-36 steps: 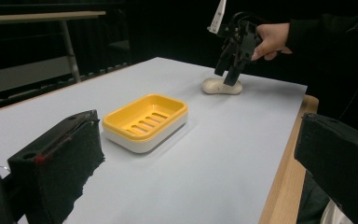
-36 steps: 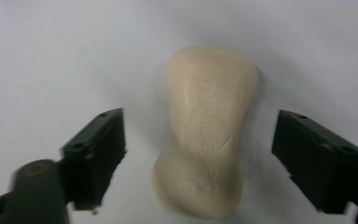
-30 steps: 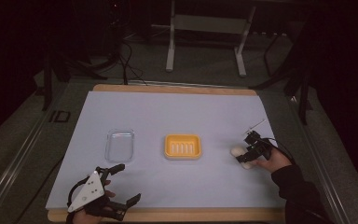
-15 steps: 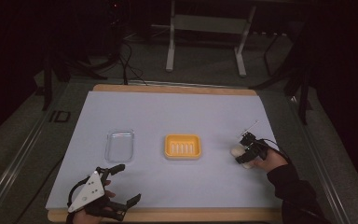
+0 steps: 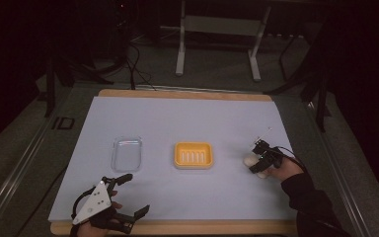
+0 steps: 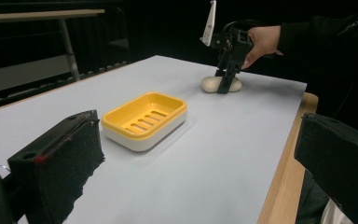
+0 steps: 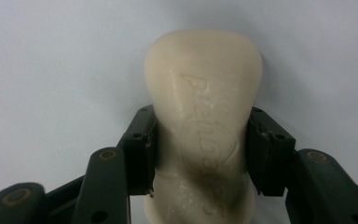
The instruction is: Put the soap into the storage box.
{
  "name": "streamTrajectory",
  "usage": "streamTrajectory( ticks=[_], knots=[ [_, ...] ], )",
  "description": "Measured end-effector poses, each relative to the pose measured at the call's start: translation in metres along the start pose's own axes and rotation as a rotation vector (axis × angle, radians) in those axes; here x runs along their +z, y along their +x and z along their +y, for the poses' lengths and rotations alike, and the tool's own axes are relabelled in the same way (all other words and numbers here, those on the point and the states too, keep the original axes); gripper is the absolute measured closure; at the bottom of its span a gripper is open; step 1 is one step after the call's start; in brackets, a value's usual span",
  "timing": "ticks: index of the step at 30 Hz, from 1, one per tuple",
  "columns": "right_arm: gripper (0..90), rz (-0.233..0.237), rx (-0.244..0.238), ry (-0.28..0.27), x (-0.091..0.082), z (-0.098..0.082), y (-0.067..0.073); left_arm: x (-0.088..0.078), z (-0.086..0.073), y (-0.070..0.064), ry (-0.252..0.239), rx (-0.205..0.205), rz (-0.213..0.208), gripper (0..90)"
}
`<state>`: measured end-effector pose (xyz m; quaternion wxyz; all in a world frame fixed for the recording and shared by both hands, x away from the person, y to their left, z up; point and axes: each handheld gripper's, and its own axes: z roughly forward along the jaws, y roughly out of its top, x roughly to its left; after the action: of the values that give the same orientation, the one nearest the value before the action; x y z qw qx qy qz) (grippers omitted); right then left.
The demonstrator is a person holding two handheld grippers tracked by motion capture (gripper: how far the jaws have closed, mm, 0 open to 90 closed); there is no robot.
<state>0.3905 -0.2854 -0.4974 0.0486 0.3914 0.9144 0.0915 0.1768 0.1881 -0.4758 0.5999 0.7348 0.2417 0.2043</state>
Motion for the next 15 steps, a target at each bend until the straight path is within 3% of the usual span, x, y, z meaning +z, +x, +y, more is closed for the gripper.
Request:
streamTrajectory(
  ticks=[15],
  knots=[
    [50.0,0.006,-0.015,-0.011,-0.02,0.002,-0.008,0.0,0.0,0.0,0.003,0.001,0.0,1.1]
  ],
)
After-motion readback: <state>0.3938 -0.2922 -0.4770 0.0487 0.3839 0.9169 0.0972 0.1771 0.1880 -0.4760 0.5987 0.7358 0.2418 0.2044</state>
